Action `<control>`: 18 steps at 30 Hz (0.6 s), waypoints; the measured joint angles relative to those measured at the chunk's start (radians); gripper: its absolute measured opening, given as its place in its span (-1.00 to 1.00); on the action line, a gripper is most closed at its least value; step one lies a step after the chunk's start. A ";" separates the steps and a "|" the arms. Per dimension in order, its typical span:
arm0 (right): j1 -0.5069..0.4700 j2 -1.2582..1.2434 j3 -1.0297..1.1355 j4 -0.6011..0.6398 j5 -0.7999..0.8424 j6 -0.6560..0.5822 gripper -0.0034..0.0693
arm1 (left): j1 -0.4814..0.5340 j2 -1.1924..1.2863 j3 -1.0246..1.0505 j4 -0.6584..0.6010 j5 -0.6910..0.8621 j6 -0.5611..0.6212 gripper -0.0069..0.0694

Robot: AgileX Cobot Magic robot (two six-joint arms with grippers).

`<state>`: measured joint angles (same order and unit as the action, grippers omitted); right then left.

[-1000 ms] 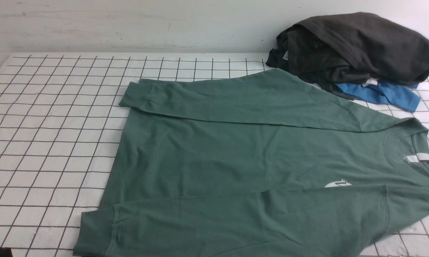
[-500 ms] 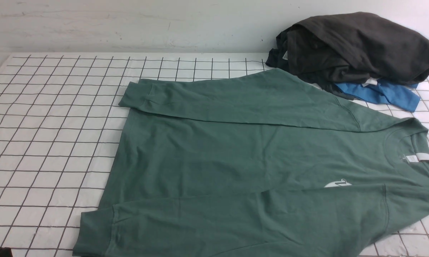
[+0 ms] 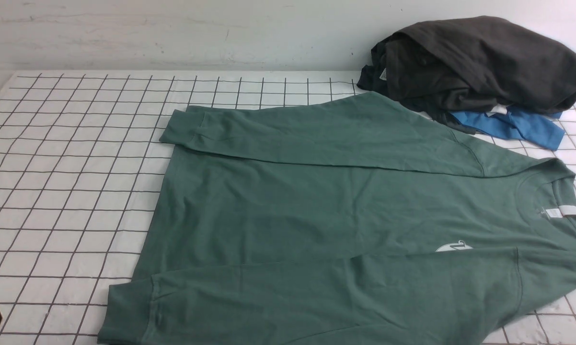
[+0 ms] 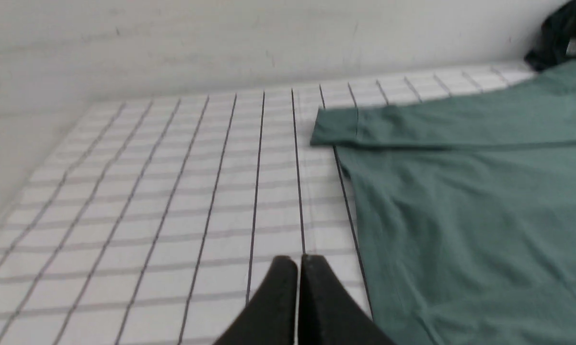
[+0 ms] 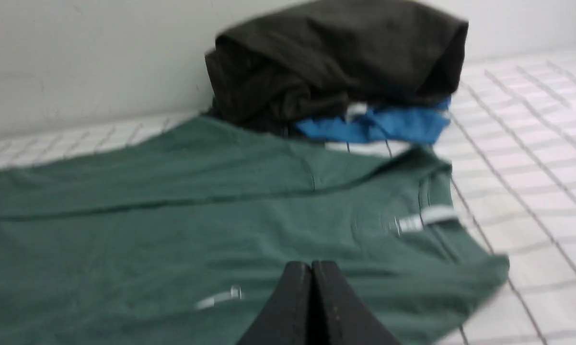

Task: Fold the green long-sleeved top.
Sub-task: Use the left arm to clamp the cuff closest to it

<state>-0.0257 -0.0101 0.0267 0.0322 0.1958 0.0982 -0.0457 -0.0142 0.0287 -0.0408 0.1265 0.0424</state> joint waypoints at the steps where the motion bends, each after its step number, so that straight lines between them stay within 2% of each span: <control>1: 0.000 0.000 0.000 -0.002 -0.049 -0.005 -0.94 | 0.000 0.000 0.000 0.000 -0.049 0.000 -0.84; 9: 0.000 0.000 0.000 -0.001 -0.331 0.039 -0.94 | 0.000 0.000 0.000 -0.001 -0.297 -0.019 -0.84; 14: 0.000 0.000 0.000 0.005 -0.471 0.167 -0.94 | 0.000 0.000 0.000 -0.003 -0.538 -0.158 -0.84; 16: 0.000 0.000 -0.011 -0.001 -0.474 0.192 -0.94 | 0.000 0.017 -0.035 0.000 -0.560 -0.176 -0.84; 18: 0.000 0.022 -0.074 -0.032 -0.421 0.201 -0.94 | 0.000 0.078 -0.146 0.000 -0.490 -0.172 -0.84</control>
<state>-0.0257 0.0118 -0.0473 0.0000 -0.2257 0.2990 -0.0457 0.0641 -0.1173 -0.0411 -0.3638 -0.1300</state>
